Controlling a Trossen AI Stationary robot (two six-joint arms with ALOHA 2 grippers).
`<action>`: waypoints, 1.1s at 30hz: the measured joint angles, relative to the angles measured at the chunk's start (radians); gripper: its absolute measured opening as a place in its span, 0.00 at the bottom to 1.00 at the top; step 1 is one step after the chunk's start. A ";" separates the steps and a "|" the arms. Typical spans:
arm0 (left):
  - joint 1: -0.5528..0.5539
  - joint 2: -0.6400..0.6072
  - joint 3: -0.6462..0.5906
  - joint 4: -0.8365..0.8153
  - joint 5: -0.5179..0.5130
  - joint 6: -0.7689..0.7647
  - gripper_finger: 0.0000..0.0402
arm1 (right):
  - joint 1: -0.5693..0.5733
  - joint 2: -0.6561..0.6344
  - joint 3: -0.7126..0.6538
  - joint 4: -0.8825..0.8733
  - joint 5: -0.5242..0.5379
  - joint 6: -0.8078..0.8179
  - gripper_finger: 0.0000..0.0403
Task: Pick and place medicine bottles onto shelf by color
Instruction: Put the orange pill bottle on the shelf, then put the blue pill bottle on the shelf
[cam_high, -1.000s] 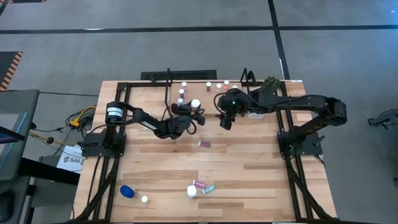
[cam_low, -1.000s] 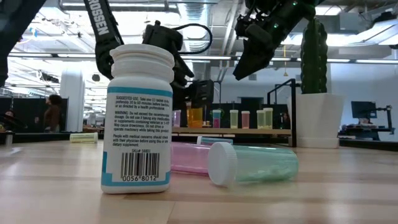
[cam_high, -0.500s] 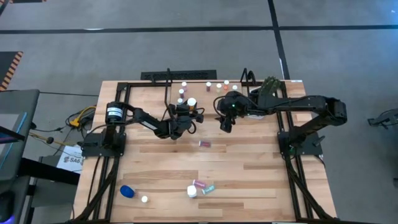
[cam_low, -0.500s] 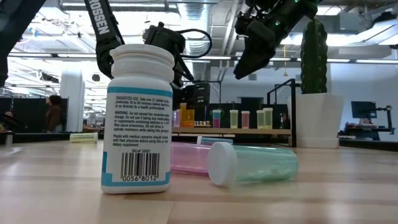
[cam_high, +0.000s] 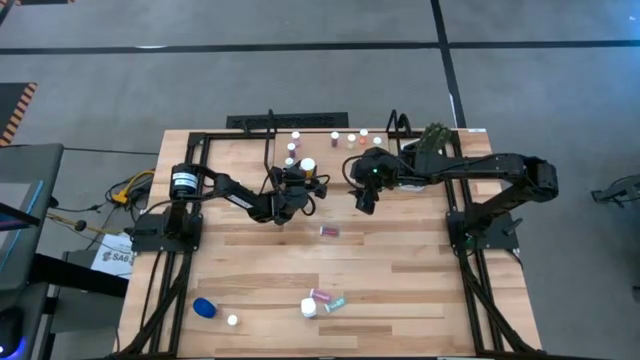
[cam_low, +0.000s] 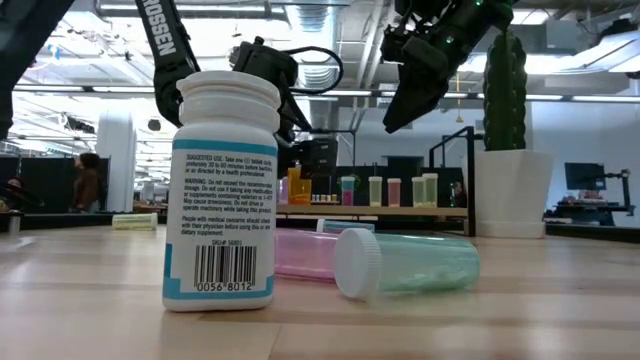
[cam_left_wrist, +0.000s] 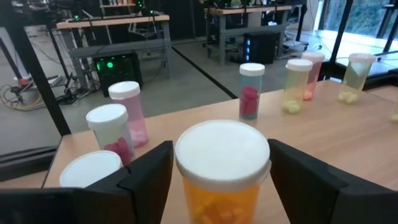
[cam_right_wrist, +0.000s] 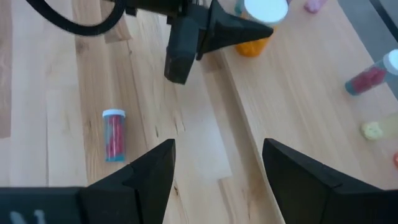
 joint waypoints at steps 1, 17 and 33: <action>0.001 0.000 0.000 0.009 -0.001 0.007 0.62 | 0.000 -0.005 -0.001 -0.008 0.000 0.000 0.66; -0.067 -0.124 0.059 0.082 0.010 0.263 0.64 | 0.084 -0.126 -0.001 -0.201 0.000 0.113 0.66; -0.176 -0.667 0.055 -0.908 0.689 -0.103 0.64 | 0.221 -0.027 0.003 -0.030 0.000 0.119 0.66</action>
